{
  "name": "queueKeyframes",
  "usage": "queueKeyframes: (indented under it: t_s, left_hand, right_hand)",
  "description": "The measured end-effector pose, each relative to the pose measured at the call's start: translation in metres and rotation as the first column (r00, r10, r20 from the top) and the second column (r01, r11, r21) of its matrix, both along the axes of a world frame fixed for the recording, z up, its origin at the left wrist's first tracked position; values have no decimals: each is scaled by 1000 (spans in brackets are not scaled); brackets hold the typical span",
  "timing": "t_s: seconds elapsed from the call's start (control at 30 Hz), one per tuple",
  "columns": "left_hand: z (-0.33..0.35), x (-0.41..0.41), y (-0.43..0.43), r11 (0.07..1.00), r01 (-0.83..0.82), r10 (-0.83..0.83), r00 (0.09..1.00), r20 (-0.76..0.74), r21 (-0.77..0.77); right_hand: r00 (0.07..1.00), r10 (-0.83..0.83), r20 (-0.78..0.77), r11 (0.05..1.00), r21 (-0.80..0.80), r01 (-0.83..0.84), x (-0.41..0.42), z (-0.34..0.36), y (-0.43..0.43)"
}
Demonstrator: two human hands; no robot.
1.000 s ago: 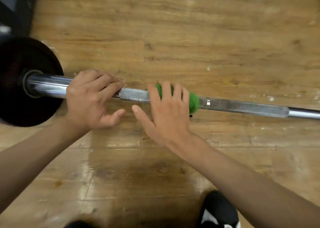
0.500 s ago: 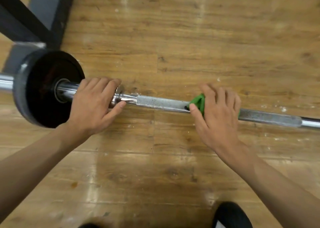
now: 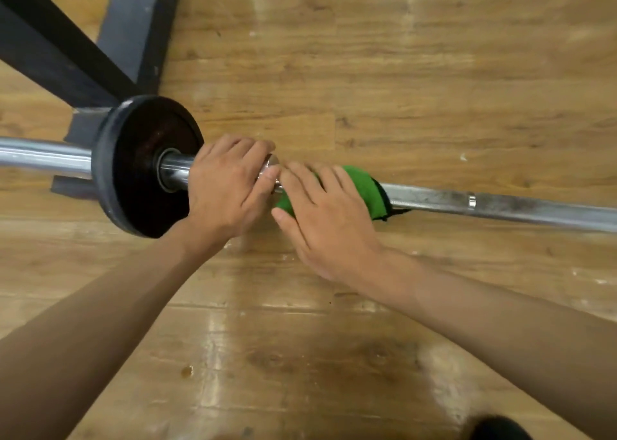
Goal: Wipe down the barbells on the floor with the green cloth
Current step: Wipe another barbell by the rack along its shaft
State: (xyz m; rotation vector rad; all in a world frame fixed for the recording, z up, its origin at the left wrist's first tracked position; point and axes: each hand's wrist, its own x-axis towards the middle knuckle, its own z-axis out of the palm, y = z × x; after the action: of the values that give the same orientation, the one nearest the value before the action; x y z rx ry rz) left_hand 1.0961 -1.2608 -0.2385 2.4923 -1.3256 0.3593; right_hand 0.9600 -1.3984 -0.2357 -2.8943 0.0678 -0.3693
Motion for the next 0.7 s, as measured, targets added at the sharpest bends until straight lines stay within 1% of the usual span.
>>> queueKeyframes:
  t_s: [0.1, 0.17, 0.23, 0.33, 0.4, 0.47, 0.5, 0.57, 0.6, 0.67, 0.7]
  left_hand:
    - [1, 7, -6, 1000, -8, 8, 1000, -8, -3]
    - [-1, 11, -5, 1000, -29, 29, 1000, 6, -12]
    - [-4, 14, -10, 999, -48, 48, 998, 29, -26]
    - [-8, 20, -21, 995, -79, 83, 995, 58, -66]
    - [-12, 22, -24, 992, -74, 82, 994, 75, -102]
    - [-13, 26, -26, 990, -54, 66, 995, 81, -133]
    - [-13, 28, -28, 989, -50, 61, 995, 75, -143]
    - [-14, 30, -30, 986, -59, 69, 996, 63, -154]
    - [-15, 31, -30, 984, -65, 78, 995, 70, -165]
    - [-19, 31, -30, 979, -79, 99, 990, 99, -188]
    - [-21, 30, -31, 977, -84, 106, 989, 106, -195]
  right_hand:
    - [1000, -10, -18, 996, -90, 9, -12, -6, -35]
    - [996, -82, -35, 991, -108, 78, -32, -8, -62]
    - [985, -170, -35, 984, -53, 168, -40, -4, -65]
    - [961, -274, -44, 961, 37, 276, -1, -3, -34]
    - [962, -272, -15, 961, 56, 272, 31, -4, -16]
    - [966, -251, 62, 968, 31, 249, 45, -9, -18]
    - [971, -216, 104, 976, 7, 216, 43, -12, -25]
    - [979, -135, 156, 988, -52, 144, 23, -18, -43]
    - [979, -121, 161, 988, -74, 134, 9, -20, -55]
    - [978, -145, 147, 981, -108, 162, -20, -22, -79]
    - [974, -184, 134, 973, -117, 199, -36, -23, -90]
